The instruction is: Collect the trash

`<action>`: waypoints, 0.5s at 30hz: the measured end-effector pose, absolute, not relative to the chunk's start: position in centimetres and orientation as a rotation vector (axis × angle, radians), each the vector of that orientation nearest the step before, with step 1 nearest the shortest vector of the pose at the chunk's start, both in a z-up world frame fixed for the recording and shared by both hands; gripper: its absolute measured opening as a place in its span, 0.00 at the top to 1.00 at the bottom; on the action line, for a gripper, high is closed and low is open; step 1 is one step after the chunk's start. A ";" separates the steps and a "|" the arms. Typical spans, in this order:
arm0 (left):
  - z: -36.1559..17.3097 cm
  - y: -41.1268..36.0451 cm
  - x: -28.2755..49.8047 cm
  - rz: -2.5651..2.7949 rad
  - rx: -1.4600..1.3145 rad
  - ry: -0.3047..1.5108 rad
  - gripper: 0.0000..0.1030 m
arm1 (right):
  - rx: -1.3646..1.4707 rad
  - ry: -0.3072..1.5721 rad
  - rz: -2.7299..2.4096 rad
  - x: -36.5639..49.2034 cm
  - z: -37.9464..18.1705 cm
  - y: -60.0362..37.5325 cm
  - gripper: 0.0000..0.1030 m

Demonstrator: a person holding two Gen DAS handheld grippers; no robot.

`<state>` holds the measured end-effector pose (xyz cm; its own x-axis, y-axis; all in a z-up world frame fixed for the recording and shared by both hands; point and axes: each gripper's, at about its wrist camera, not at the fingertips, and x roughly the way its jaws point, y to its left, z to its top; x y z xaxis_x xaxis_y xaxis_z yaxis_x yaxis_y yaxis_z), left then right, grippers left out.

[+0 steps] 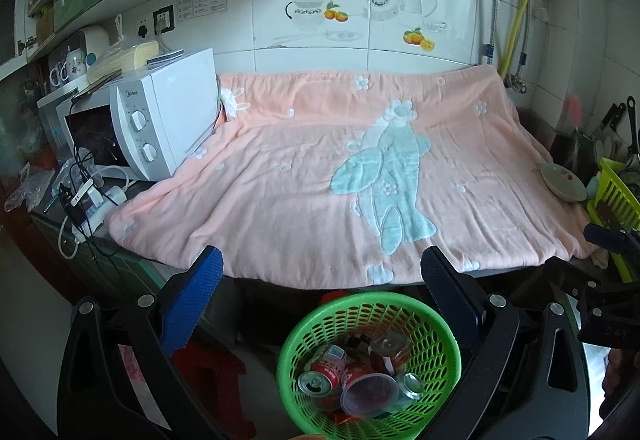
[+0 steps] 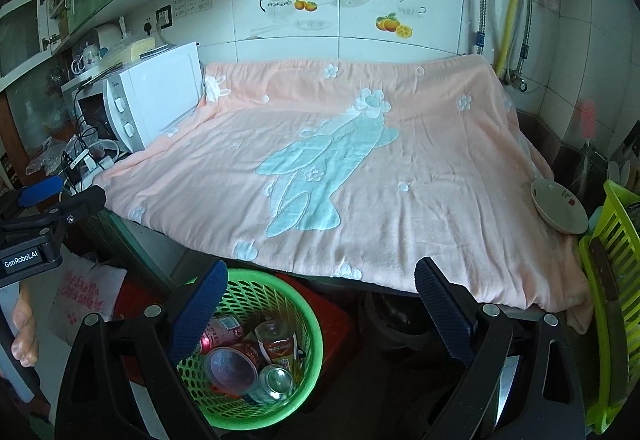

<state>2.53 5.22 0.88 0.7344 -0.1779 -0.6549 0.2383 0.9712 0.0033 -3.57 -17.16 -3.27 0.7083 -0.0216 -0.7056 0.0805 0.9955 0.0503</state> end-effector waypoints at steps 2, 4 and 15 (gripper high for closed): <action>1.0 5.2 2.4 -0.226 0.092 0.706 0.05 | 0.078 0.776 -0.059 -3.6 -3.1 -17.1 0.11; 1.1 5.2 2.4 -0.216 0.101 0.698 0.05 | 0.073 0.770 -0.063 -3.6 -3.0 -16.9 0.11; 1.5 5.4 2.5 -0.206 0.090 0.690 0.05 | 0.061 0.762 -0.073 -3.7 -2.9 -16.6 0.11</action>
